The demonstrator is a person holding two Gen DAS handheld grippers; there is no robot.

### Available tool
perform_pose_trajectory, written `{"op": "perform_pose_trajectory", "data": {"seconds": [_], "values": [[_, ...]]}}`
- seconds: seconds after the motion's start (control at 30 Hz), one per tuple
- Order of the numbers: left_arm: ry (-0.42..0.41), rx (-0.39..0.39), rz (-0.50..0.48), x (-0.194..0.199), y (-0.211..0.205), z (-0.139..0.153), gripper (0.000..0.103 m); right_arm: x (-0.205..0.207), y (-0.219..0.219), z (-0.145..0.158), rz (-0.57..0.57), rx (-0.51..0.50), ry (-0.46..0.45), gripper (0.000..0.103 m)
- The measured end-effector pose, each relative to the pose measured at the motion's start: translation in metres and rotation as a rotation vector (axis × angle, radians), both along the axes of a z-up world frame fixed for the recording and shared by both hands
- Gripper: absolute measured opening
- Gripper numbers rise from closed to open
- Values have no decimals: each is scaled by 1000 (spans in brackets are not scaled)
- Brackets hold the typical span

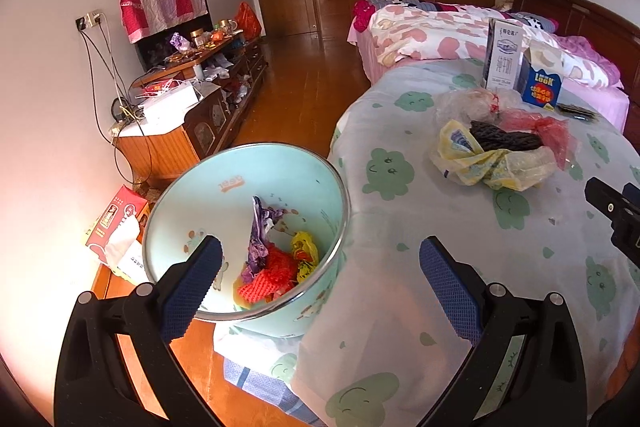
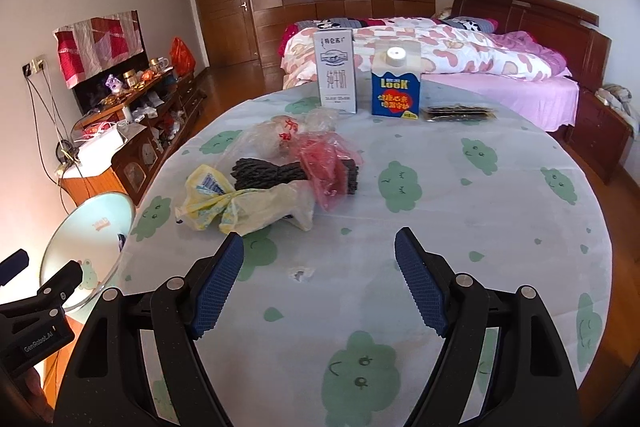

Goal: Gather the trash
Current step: 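Move both open grippers back over the remaining trash on the table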

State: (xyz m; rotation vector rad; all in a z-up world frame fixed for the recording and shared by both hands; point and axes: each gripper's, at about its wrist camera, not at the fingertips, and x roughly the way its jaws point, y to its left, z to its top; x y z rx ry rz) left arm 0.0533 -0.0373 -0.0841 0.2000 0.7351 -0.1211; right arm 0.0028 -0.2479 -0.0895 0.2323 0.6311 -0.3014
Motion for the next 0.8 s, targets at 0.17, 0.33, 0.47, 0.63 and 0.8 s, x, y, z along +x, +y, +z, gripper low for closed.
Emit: {"op": "perform_pose_trajectory", "data": {"seconds": [0.17, 0.33, 0.47, 0.63, 0.8], "values": [[37, -4, -56, -6, -18, -11, 97, -11, -24, -6, -49, 6, 12, 77], [59, -8, -99, -9, -36, -18, 97, -20, -49, -11, -85, 14, 14, 77], [30, 14, -131, -8, -51, -17, 92, -26, -63, -13, -99, 4, 9, 72], [25, -4, -167, 9, -71, -10, 79, -29, -76, -16, -108, 10, 15, 66], [3, -14, -193, 36, -96, -3, 79, -28, -83, -17, -119, 30, 25, 66]]}}
